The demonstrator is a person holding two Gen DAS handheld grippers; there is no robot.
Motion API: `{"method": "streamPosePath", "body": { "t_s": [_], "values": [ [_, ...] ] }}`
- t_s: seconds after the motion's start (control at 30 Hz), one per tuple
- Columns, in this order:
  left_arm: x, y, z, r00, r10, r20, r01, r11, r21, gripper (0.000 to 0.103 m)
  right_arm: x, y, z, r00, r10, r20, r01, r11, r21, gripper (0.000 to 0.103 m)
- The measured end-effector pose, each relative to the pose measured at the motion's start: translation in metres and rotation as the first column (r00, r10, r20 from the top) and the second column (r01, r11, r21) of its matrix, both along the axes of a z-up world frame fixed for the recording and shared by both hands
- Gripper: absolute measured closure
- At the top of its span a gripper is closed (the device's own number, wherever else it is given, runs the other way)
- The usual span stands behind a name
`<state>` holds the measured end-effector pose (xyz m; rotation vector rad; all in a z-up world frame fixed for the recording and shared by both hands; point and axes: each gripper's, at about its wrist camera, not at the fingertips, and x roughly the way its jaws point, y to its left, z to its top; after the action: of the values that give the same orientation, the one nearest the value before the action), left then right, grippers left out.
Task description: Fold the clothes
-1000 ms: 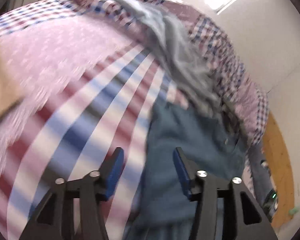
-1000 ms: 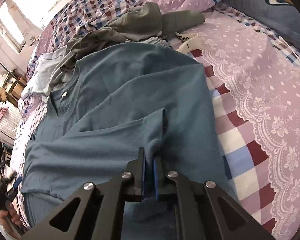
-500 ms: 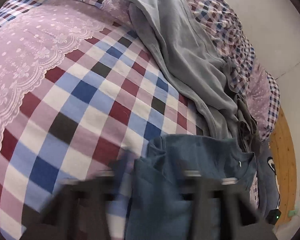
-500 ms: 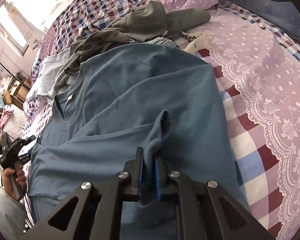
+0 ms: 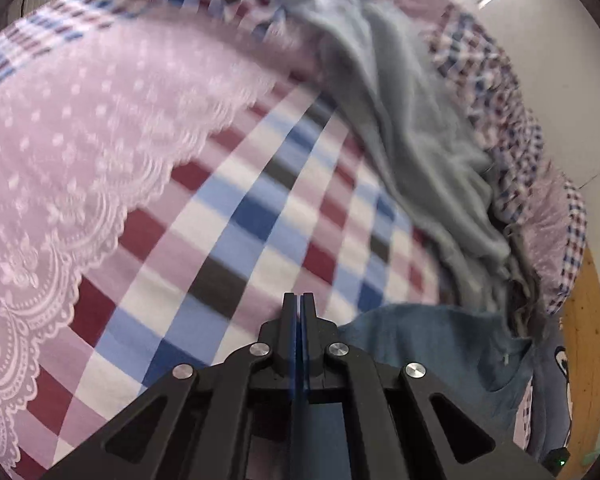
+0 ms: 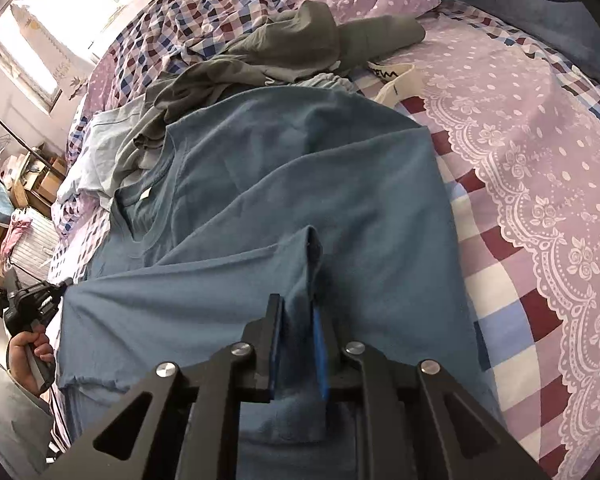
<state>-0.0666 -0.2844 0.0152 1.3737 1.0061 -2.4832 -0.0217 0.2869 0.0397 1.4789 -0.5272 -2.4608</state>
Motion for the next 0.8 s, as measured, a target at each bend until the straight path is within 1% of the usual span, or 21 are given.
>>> {"method": "streamPosePath", "body": {
  "t_s": [0.07,0.13,0.2,0.23,0.27,0.3,0.33,0.4,0.5,0.6,0.67,0.8],
  "values": [
    [0.000,-0.002,-0.002,1.000,-0.005,-0.004,0.005,1.000,0.020,0.101,0.000,0.001,-0.001,1.000,-0.002,0.005,0.002,1.000,-0.004,0.088],
    [0.000,-0.007,-0.003,1.000,-0.004,-0.017,0.005,0.997,0.075,0.098,-0.001,0.001,-0.002,1.000,-0.004,0.008,0.004,1.000,-0.006,0.088],
    [-0.001,-0.013,-0.005,0.999,-0.006,-0.032,0.010,0.989,0.145,0.086,-0.001,0.002,-0.003,1.000,-0.005,0.008,0.005,1.000,-0.014,0.086],
    [-0.001,-0.014,-0.005,0.999,-0.010,-0.040,0.017,0.987,0.160,0.076,-0.001,0.002,-0.003,1.000,-0.006,0.008,0.006,1.000,-0.019,0.084],
    [-0.002,-0.013,-0.003,0.999,-0.019,-0.050,0.027,0.986,0.165,0.069,-0.002,0.002,-0.003,1.000,-0.005,0.008,0.005,1.000,-0.025,0.079],
    [-0.004,-0.010,-0.001,0.998,-0.034,-0.057,0.043,0.987,0.153,0.066,-0.002,0.002,-0.004,1.000,-0.004,0.008,0.004,0.999,-0.032,0.073],
    [-0.008,-0.006,0.001,0.997,-0.057,-0.057,0.064,0.989,0.130,0.064,-0.002,0.001,-0.004,1.000,-0.002,0.007,0.002,0.999,-0.039,0.071],
    [-0.017,0.004,0.006,0.992,-0.116,-0.057,0.121,0.989,0.088,0.063,-0.002,0.000,-0.004,1.000,0.002,0.005,-0.002,0.999,-0.043,0.068],
    [-0.028,0.020,0.014,0.975,-0.214,-0.053,0.216,0.976,0.030,0.063,-0.002,-0.002,-0.004,1.000,0.006,0.003,-0.006,0.999,-0.039,0.067],
    [-0.041,0.044,0.023,0.952,-0.303,-0.043,0.301,0.953,-0.036,0.063,-0.003,-0.002,-0.005,1.000,0.006,0.007,-0.006,0.999,-0.040,0.067],
    [-0.050,0.056,0.023,0.942,-0.336,-0.020,0.334,0.940,-0.067,0.063,-0.003,-0.002,-0.005,1.000,0.007,0.007,-0.007,0.999,-0.037,0.067],
    [-0.056,0.071,0.011,0.925,-0.377,0.040,0.379,0.919,-0.104,0.063,-0.003,-0.002,-0.005,1.000,0.009,0.008,-0.009,0.999,-0.036,0.067]
  ]
}}
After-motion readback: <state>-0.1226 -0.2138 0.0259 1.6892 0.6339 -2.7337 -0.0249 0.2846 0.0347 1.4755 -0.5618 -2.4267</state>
